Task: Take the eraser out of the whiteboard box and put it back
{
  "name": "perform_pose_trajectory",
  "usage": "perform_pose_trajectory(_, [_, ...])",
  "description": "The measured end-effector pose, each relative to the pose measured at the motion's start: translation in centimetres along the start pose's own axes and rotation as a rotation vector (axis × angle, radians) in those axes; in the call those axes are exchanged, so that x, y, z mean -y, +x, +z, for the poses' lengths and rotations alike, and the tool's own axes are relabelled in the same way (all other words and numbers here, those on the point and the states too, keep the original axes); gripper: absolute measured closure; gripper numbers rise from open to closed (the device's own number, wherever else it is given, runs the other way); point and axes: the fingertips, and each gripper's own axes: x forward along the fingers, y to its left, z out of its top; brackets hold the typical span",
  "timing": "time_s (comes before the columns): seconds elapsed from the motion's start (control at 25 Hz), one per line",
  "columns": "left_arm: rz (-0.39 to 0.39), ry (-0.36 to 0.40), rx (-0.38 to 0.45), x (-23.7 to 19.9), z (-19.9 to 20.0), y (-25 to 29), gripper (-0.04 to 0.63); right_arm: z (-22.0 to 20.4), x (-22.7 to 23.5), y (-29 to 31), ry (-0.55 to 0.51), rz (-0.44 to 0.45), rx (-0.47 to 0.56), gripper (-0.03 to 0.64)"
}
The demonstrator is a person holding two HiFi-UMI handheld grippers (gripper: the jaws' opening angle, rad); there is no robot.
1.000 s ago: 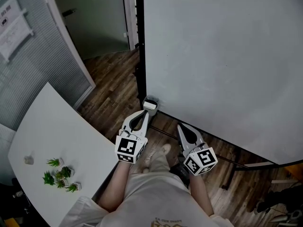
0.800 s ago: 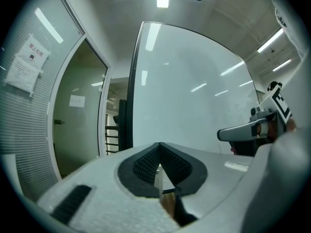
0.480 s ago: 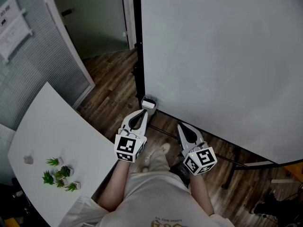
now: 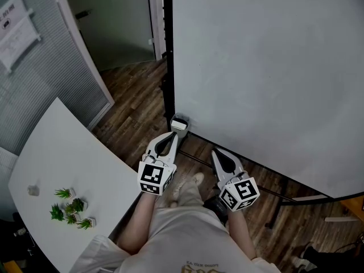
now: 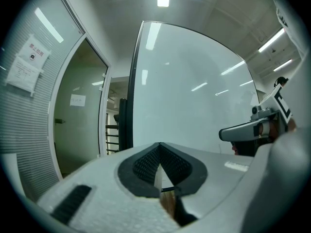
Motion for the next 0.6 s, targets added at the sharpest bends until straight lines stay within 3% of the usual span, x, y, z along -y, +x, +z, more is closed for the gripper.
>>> perform_pose_trajectory(0.6, [-0.001, -0.004, -0.003, -0.04, 0.03, -0.37, 0.600, -0.05, -0.39, -0.26, -0.001, -0.002, -0.001, 0.606])
